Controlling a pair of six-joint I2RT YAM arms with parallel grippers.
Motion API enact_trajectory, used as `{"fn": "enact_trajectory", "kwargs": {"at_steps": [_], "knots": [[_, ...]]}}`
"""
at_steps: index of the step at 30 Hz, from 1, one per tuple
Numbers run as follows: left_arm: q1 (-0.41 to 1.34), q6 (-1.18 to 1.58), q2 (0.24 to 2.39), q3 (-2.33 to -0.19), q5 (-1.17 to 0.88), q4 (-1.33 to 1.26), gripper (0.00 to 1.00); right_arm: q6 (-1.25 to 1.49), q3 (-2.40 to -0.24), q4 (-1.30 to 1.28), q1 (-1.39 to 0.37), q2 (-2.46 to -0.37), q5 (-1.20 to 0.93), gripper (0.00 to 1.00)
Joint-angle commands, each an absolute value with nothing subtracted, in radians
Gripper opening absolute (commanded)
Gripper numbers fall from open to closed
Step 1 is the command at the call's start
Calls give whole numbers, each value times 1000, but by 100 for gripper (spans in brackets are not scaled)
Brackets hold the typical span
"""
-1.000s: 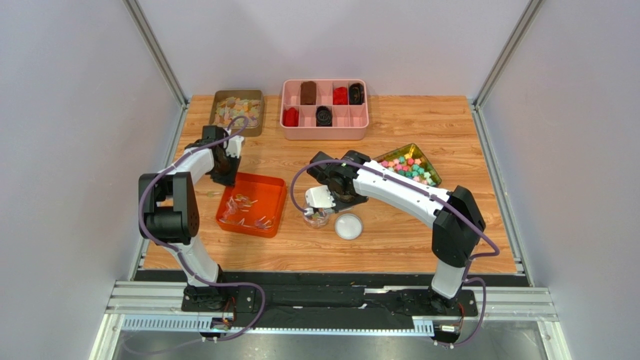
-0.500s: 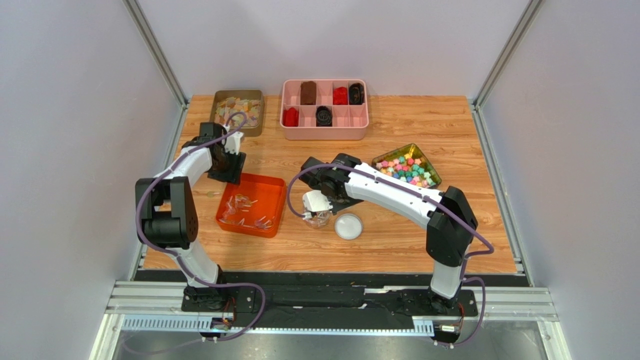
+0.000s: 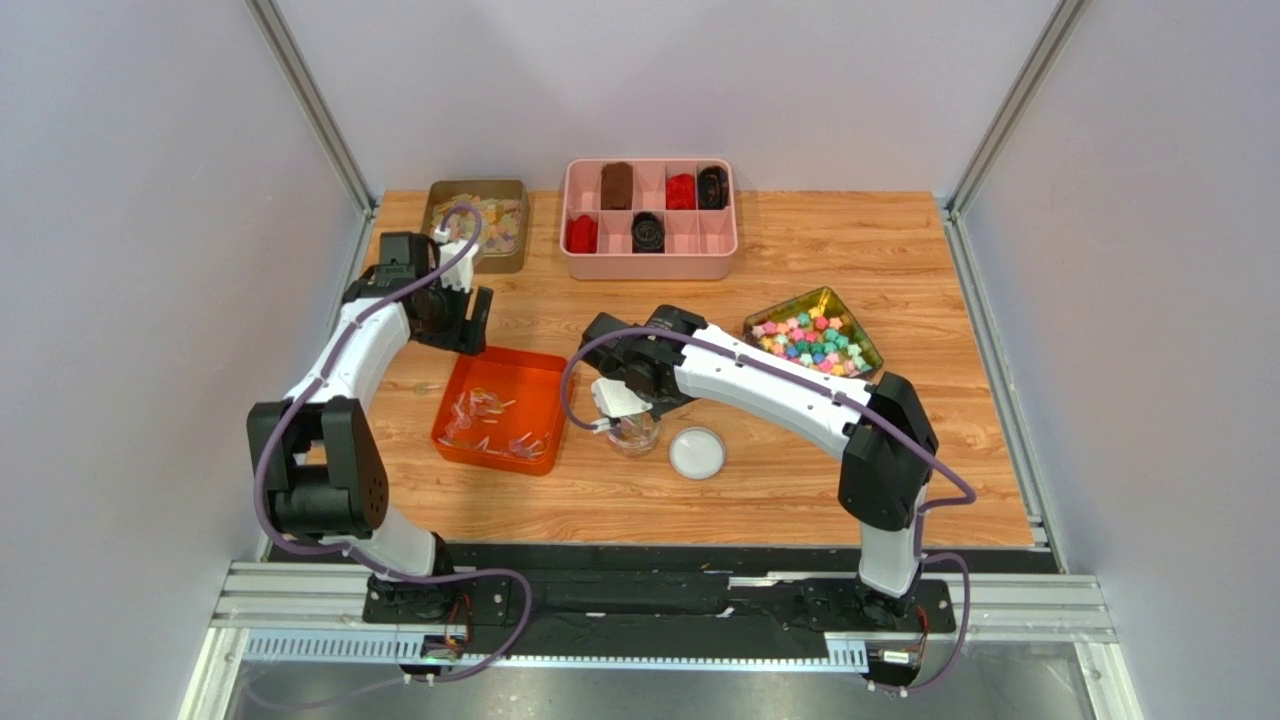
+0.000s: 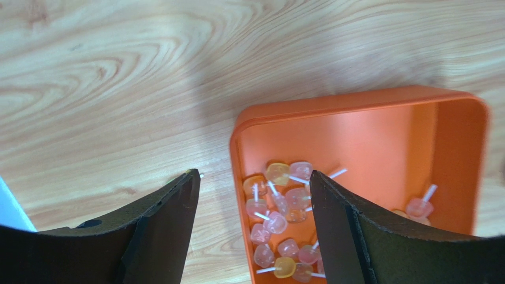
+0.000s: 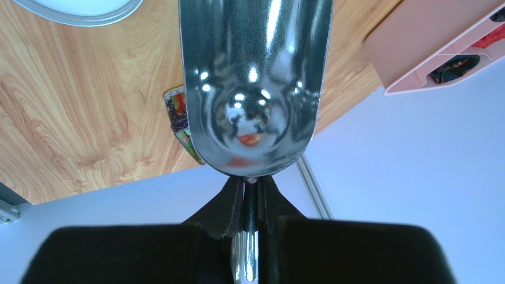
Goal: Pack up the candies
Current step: Place the storage box at the center of the board, then adjust the spatula.
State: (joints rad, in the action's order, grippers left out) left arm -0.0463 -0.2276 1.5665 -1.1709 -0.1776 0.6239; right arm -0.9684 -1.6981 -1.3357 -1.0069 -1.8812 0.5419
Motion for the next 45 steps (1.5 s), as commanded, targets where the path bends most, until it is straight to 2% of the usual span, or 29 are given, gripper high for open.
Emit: {"fn": "enact_trajectory", "kwargs": {"at_steps": [1, 5, 8, 14, 22, 31, 35, 41, 42, 44, 45], "knots": [[-49, -259, 1470, -1203, -329, 641, 77, -956, -1778, -1421, -1011, -1861, 559, 0], [-51, -307, 1405, -1186, -561, 653, 77, -940, -1807, -1315, -986, -1803, 444, 0], [-49, -345, 1358, -1187, -840, 676, 76, -928, -1721, -1159, -976, -1734, 388, 0], [-48, -327, 1370, -1241, -1101, 693, 73, -835, -1646, -962, -979, -1677, 273, 0], [-22, -311, 1462, -1302, -1250, 716, 68, -739, -1640, -784, -1003, -1681, 267, 0], [-3, -314, 1509, -1304, -1281, 724, 59, -695, -1667, -692, -1020, -1712, 290, 0], [23, -314, 1517, -1302, -1284, 723, 49, -696, -1677, -681, -1029, -1724, 311, 0], [28, -311, 1523, -1299, -1293, 724, 19, -692, -1681, -654, -1043, -1732, 339, 0], [29, -311, 1523, -1298, -1295, 726, 11, -693, -1683, -646, -1045, -1735, 350, 0], [29, -310, 1525, -1298, -1301, 729, 1, -696, -1684, -624, -1049, -1738, 370, 0], [31, -311, 1526, -1298, -1302, 729, 0, -698, -1686, -621, -1049, -1740, 377, 0]]}}
